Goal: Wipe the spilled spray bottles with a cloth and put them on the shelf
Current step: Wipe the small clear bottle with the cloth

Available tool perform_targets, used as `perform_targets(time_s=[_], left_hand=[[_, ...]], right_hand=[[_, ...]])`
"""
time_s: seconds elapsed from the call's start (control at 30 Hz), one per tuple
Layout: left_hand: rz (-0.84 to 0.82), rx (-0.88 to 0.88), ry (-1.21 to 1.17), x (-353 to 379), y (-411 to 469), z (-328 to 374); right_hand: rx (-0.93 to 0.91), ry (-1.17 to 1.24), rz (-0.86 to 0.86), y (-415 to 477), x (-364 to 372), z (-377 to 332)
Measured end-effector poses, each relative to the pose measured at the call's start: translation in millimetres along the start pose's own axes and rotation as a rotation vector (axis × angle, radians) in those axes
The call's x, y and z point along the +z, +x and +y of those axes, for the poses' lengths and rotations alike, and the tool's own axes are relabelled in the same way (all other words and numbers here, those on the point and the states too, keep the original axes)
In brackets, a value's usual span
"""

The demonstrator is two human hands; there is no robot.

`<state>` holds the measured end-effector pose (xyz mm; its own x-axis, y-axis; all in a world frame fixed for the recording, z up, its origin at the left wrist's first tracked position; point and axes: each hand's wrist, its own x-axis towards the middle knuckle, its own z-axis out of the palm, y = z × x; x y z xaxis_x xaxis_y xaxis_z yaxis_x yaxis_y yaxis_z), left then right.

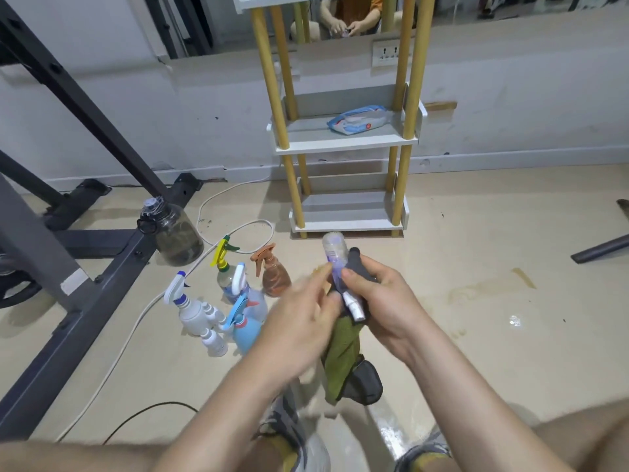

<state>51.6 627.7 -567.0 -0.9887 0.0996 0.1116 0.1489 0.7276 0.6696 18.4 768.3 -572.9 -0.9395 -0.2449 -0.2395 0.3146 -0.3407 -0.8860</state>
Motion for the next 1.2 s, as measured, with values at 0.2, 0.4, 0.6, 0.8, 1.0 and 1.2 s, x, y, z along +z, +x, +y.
perform_targets(time_s=[0.2, 0.4, 0.6, 0.8, 1.0, 1.2], left_hand=[[-0.148, -0.109, -0.519, -55.7, 30.3, -5.0], [0.045, -0.212, -0.471, -48.2, 39.2, -2.6], [0.100, -0.651, -0.823, -35.2, 42.1, -3.4], [-0.057, -0.898, -0.929, -38.1, 32.7, -7.2], [0.190, -0.728, -1.335, -11.8, 17.6, 12.3], [0.295, -0.566, -1.321, 17.7, 1.4, 34.1]], right_hand=[[0.126, -0.032, -0.264, 0.1, -12.7, -35.8], [-0.283, -0.226, 0.088, -2.6, 1.7, -28.2], [-0.630, -0.740, 0.013, -8.2, 4.0, -17.3], [-0.779, -0.926, -0.034, -5.4, -1.4, -13.9], [-0.480, -0.208, 0.448, 5.0, 18.2, -13.3], [-0.339, 0.235, 0.521, 4.6, 32.3, -13.0]])
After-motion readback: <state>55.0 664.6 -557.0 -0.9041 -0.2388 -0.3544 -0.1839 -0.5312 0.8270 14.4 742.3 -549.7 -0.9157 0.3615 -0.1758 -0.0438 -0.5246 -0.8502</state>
